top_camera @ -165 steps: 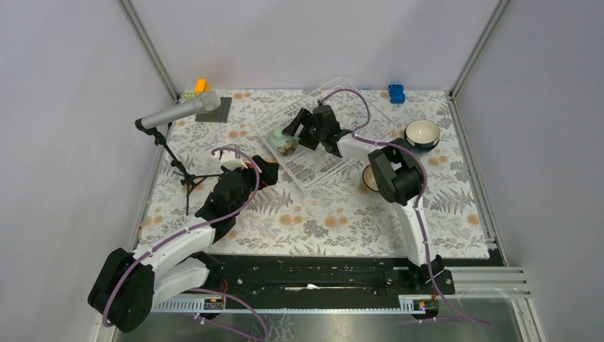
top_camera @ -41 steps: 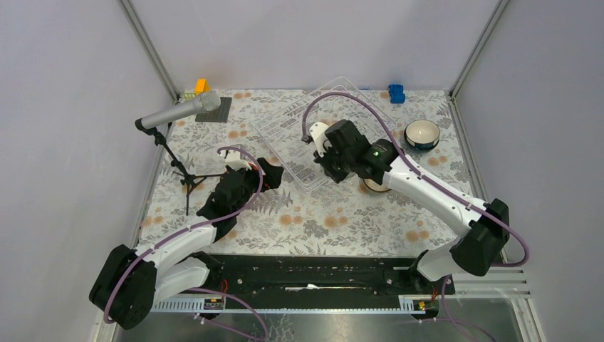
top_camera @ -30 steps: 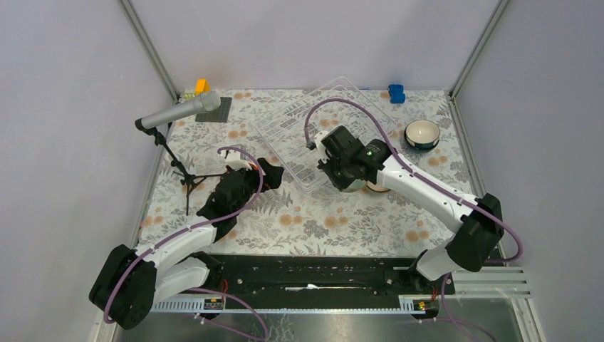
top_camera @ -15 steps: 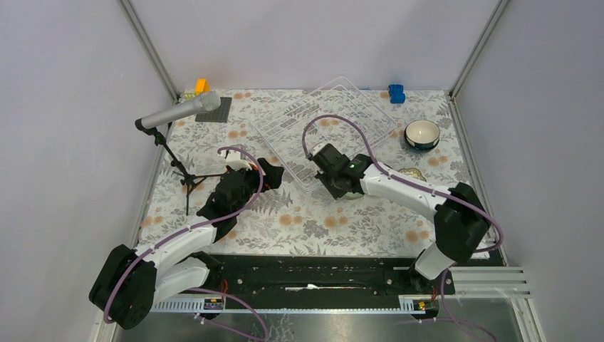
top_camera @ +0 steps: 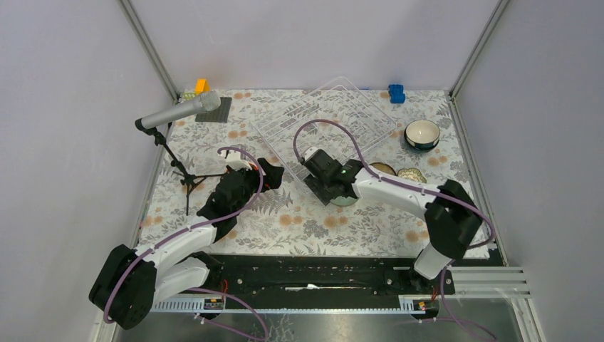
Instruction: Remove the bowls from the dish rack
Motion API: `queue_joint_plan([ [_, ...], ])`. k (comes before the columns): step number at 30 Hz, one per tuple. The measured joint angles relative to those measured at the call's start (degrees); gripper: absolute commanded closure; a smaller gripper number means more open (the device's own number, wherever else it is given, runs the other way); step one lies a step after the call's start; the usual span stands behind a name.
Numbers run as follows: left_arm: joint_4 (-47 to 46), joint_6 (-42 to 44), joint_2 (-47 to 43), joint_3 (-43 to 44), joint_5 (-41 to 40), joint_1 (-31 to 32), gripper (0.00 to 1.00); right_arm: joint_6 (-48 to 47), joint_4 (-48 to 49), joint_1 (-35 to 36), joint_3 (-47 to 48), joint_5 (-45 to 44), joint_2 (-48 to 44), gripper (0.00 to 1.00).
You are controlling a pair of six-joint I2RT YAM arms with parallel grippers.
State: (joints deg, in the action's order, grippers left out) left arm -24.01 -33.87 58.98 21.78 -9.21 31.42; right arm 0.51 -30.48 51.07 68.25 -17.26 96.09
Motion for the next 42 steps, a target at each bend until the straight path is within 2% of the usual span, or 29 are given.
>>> queue_joint_plan([
  [4,0.3,-0.1,0.0,0.0,-1.2,0.0,0.04,-0.2,3.7,0.0,-3.3,-1.2,-6.9,0.27],
  [8,2.0,-0.7,-1.0,0.0,-5.9,0.0,0.04,0.8,9.1,0.1,-6.9,-7.0,-15.9,0.07],
  [11,2.6,-0.9,-3.1,0.0,-9.3,0.0,0.03,2.7,13.8,0.1,-9.3,-14.2,-19.9,0.04],
  [14,3.6,-1.1,-5.2,0.0,-13.2,0.0,0.01,5.0,16.3,-1.6,-11.2,-16.5,-21.5,0.02],
  [19,5.4,-0.8,-7.5,0.0,-19.6,0.0,0.01,9.9,21.0,-12.4,-18.0,-16.2,-26.6,0.0],
  [24,8.6,1.5,-7.9,1.0,-21.6,0.0,0.01,12.9,26.5,-22.6,-27.4,-16.0,-36.1,0.0],
  [29,9.7,5.0,-7.2,2.1,-21.0,0.2,0.01,12.8,34.6,-33.2,-35.5,-12.2,-40.9,0.0],
  [34,2.9,9.5,-11.3,-3.3,-17.1,0.7,0.01,11.6,46.8,-43.1,-45.5,-1.5,-39.5,0.0],
  [39,0.1,12.3,-12.1,-5.5,-16.6,0.8,0.01,8.0,55.8,-48.1,-49.2,5.0,-34.1,0.0],
  [42,-1.0,13.6,-10.8,-5.5,-17.2,0.8,0.01,4.4,68.6,-48.6,-53.4,7.5,-30.9,0.0],
])
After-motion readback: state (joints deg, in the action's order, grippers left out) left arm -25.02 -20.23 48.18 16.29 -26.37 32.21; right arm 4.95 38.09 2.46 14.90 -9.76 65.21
